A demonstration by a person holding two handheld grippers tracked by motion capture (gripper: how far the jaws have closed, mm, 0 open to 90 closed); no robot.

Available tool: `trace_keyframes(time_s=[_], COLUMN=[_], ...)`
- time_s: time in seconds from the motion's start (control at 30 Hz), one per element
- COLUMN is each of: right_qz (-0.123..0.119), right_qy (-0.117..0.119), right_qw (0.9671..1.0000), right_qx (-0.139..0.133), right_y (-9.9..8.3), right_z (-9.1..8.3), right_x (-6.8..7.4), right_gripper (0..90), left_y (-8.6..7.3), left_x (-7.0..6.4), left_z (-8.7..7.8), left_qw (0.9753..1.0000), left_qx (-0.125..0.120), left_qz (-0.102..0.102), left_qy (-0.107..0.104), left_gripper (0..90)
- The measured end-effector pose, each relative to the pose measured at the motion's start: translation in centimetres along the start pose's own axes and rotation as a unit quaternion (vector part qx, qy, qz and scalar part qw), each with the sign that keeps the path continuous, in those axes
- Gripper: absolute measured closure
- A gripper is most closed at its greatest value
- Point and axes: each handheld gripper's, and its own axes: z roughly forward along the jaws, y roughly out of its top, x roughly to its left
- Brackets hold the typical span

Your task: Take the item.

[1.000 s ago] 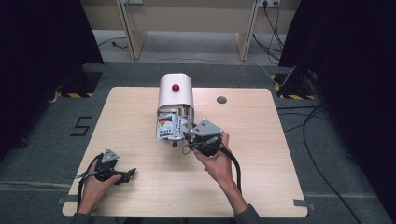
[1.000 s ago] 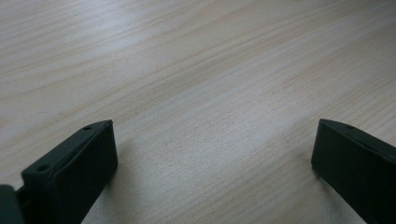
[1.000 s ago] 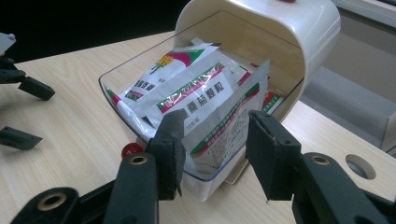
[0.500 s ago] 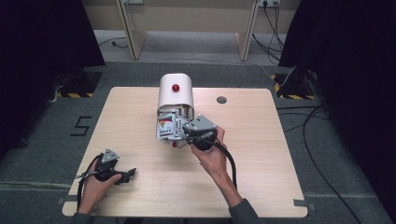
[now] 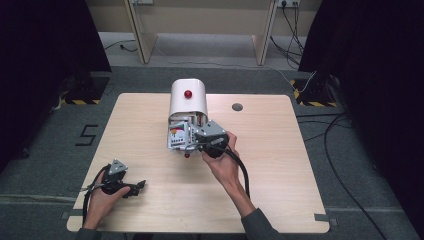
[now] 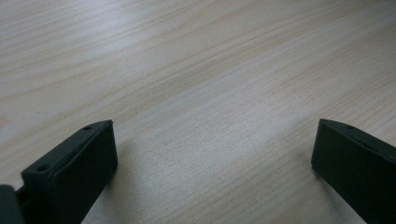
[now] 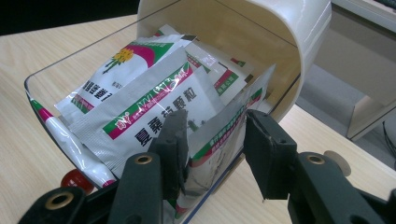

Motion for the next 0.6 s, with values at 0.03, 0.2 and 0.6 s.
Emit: trace_keyframes(time_s=[0.03, 0.2, 0.6], right_qz=[-0.005, -0.016, -0.015], right_qy=[-0.001, 0.007, 0.013], right_qw=[1.0, 0.9998, 0.9989], right_qx=[0.002, -0.001, -0.043], right_y=[0.1, 0.3, 0.5], right_z=[0.0, 0.3, -0.7], right_x=[0.0, 0.1, -0.4], right_gripper=[61.5, 73.3, 85.0], left_y=[0.0, 0.0, 0.0], left_x=[0.0, 0.0, 0.0], left_z=[0.0, 0.0, 0.0], left_qw=[1.0, 1.0, 1.0], left_qx=[0.0, 0.0, 0.0], left_qz=[0.0, 0.0, 0.0], left_qy=[0.001, 0.0, 0.0], left_gripper=[0.0, 0.0, 0.0])
